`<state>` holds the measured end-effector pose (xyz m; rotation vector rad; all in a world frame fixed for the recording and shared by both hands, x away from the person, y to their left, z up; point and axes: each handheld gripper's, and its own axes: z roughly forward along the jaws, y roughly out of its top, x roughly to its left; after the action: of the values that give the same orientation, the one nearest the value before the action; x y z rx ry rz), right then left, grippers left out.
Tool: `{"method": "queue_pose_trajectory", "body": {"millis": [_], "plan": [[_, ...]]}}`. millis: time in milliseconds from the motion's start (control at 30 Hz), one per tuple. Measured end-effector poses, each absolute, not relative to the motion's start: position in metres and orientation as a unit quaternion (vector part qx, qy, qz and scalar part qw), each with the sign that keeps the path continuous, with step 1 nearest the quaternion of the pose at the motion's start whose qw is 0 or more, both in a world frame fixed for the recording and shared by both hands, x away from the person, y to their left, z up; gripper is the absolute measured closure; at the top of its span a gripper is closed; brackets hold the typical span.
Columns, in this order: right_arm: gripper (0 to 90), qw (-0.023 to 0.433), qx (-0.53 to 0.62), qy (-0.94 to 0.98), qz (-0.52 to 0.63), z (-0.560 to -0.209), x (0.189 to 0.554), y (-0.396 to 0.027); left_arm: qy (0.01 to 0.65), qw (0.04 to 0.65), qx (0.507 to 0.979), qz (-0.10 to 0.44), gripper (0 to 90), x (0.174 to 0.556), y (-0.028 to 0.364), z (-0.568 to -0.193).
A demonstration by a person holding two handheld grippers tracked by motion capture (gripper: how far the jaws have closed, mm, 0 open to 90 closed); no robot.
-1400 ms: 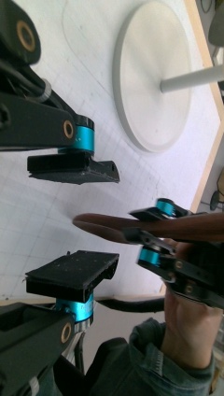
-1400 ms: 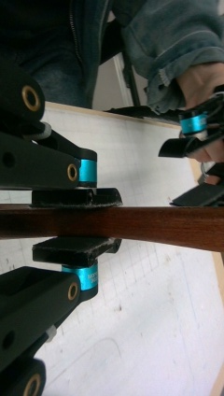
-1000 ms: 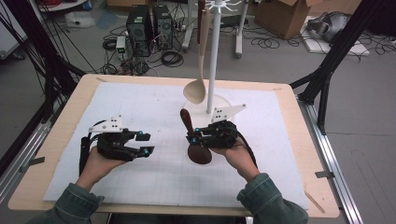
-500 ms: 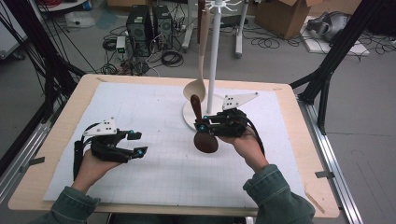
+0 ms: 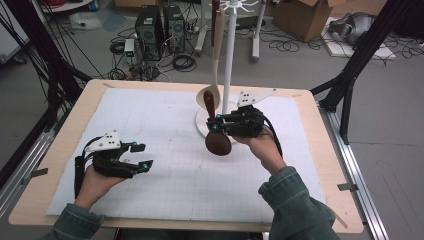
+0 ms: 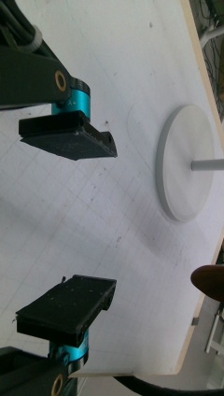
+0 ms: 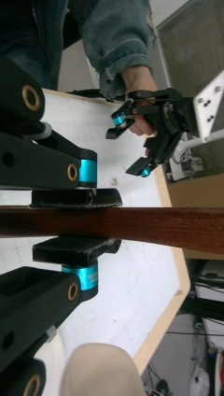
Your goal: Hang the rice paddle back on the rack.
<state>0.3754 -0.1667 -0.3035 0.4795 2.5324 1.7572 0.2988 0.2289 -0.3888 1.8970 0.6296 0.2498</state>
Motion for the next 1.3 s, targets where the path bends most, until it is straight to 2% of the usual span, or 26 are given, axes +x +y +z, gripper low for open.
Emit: {"method": "queue_pose_trajectory", "body": {"millis": [1300], "plan": [[77.7, 0.037, 0.146, 0.800, 0.581, -0.254, 0.407, -0.169, 0.275, 0.529, 0.794, 0.114, 23.6, 0.300, 0.232, -0.392]]}}
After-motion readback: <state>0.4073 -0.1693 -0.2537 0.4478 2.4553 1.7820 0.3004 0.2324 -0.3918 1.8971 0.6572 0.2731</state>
